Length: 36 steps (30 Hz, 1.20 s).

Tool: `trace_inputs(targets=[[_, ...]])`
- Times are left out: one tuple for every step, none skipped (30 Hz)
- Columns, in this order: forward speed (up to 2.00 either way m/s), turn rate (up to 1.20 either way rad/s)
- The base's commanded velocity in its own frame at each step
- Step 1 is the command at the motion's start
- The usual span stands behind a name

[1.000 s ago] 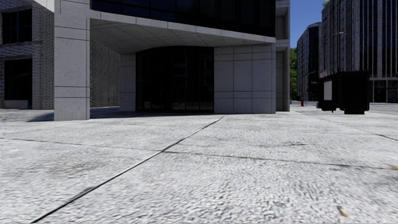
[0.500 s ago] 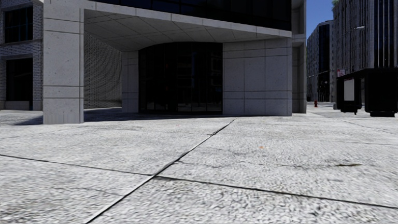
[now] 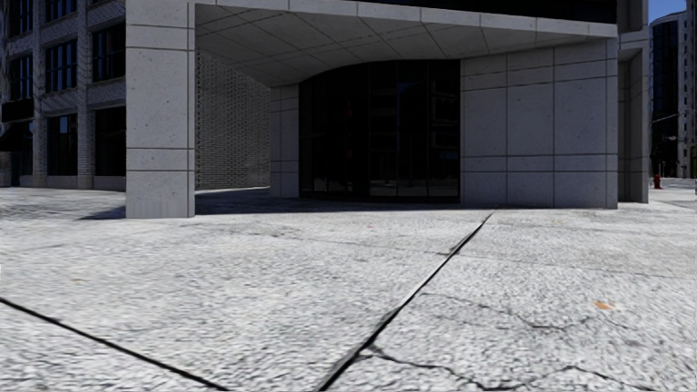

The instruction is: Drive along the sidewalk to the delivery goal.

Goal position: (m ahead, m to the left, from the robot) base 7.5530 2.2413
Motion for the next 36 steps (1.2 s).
trace_inputs(targets=[[2.00,0.48],[2.00,0.48],[2.00,0.48],[2.00,0.46],[2.00,0.46],[2.00,0.38],[2.00,0.00],[2.00,0.00],[2.00,0.00],[2.00,0.00],[2.00,0.00],[2.00,0.00],[2.00,0.00],[2.00,0.00],[2.00,0.00],[2.00,0.00],[2.00,0.00],[2.00,0.00],[2.00,0.00],[2.00,0.00],[2.00,0.00],[2.00,0.00],[2.00,0.00],[2.00,0.00],[2.00,0.00],[2.00,0.00],[2.00,0.00],[2.00,0.00],[2.00,0.00],[2.00,0.00],[2.00,0.00],[2.00,0.00],[2.00,0.00],[2.00,0.00],[2.00,0.00],[2.00,0.00]])
